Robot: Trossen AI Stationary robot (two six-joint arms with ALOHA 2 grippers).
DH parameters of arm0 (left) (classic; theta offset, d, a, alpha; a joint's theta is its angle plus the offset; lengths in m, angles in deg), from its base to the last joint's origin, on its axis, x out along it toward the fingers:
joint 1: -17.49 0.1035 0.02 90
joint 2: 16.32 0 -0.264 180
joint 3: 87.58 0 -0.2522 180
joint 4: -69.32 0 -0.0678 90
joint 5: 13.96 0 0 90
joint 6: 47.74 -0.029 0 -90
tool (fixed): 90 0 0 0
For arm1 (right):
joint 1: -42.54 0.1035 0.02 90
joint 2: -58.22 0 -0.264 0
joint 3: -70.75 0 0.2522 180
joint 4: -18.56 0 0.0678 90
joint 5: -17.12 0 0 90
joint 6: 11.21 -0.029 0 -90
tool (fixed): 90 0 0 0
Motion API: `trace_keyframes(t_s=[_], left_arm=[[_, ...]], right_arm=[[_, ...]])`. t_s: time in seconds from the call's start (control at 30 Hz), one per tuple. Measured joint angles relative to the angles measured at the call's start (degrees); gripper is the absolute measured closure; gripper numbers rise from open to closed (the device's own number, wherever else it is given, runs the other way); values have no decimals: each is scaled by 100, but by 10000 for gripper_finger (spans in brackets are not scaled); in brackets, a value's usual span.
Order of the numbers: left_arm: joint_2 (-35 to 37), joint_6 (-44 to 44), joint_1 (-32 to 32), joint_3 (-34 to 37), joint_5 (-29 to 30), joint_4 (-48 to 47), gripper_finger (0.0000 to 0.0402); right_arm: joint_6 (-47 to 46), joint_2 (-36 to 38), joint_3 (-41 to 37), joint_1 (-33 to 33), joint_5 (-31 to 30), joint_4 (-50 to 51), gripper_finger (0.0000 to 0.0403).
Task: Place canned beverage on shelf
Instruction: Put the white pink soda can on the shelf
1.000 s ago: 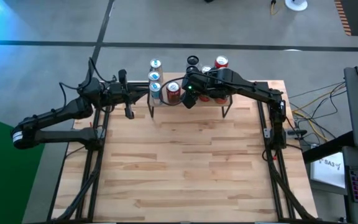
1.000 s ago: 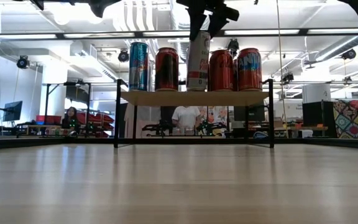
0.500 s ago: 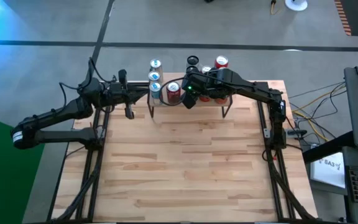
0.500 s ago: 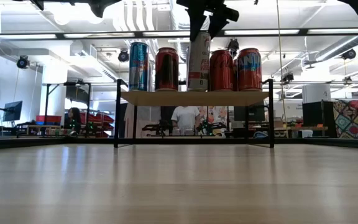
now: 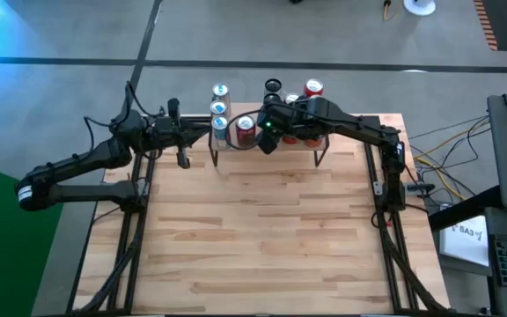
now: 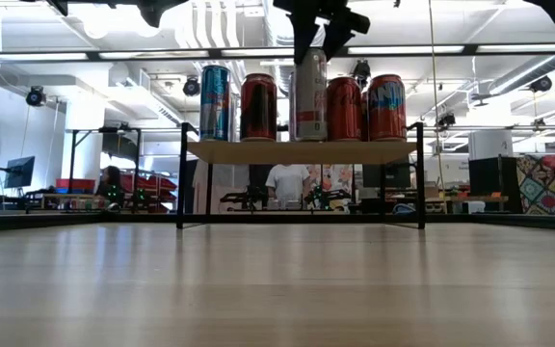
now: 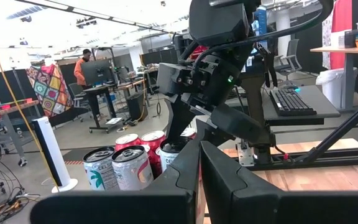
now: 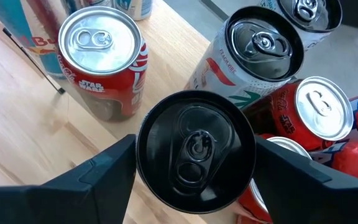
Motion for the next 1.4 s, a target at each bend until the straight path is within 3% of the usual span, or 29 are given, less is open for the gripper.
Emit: trace_keyframes(t_s=[0.73, 1.17, 1.4], left_arm=[[0, -59, 1, 2, 0, -2, 402], [0, -83, 0, 4, 1, -15, 402], [0, -83, 0, 4, 1, -18, 402]], right_arm=[[97, 7, -215, -22, 9, -435, 127], [103, 7, -218, -39, -42, -463, 98], [162, 7, -218, -37, -399, -470, 95]])
